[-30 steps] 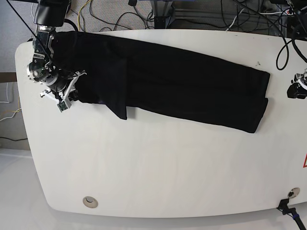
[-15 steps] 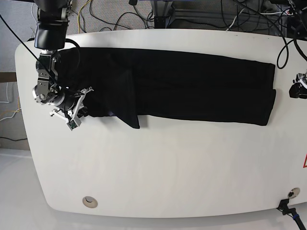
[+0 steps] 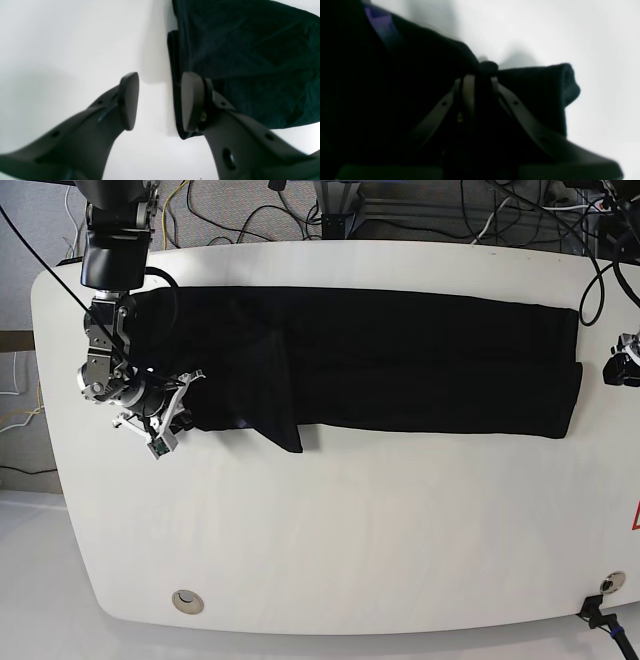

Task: Fold the T-shirt properly
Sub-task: 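Press and smooth the folded end with the right gripper, then grasp the shirt's other end with the left gripper and fold it inward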

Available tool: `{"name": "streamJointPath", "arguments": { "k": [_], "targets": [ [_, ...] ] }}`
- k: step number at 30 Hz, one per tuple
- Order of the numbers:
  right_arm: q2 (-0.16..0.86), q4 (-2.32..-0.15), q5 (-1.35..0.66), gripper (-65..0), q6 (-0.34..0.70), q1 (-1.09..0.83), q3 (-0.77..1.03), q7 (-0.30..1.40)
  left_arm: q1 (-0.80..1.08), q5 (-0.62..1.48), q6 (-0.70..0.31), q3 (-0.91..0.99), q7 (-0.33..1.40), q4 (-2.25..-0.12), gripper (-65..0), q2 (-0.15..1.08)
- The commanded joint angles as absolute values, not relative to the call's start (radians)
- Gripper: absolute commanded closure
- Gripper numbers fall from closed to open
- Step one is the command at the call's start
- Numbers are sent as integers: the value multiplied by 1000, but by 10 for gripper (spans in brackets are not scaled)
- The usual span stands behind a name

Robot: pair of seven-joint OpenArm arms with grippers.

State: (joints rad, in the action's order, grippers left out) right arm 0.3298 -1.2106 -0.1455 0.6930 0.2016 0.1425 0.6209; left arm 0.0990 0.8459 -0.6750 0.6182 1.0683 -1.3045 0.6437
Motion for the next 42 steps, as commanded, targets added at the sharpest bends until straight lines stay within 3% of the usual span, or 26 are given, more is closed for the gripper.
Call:
{"name": "streamJointPath", "arguments": {
  "k": [1,4,8,10,14,18,24,37,39,42],
  "targets": [
    [349,-1262,-154,-68,698,222,153,610,87,863,-680,627,1052,-1322,-260,677],
    [355,-1340,-154,-176,694,214,160,613,87,863,-680,627,1052,-1322,-260,677],
    [355,-1478,-154,-446,684,213,191,696,87,863,-680,627,1052,-1322,-260,677],
    [355,-1577,-154,-528,684,200,191,750,87,863,-680,627,1052,-1322,-260,677],
    [334,-1797,-162,-528,684,139,193,865,87,863,-680,627,1050,-1322,-260,677],
    [248,-1939,-162,-528,685,39,246,906,82,863,-680,627,1049,-1322,-260,676],
    [168,-1951,-162,-528,685,-56,263,908,79,839,-680,625,1010,-1322,-260,674],
    [163,-1868,-162,-528,685,-125,263,843,77,760,-684,607,931,-1314,-261,633],
    [163,-1868,-162,-528,685,-127,263,843,77,760,-684,555,905,-1314,-295,633],
    [163,-1868,-162,-528,685,-127,263,843,77,765,-684,529,900,-1314,-437,631]
  ]
}}
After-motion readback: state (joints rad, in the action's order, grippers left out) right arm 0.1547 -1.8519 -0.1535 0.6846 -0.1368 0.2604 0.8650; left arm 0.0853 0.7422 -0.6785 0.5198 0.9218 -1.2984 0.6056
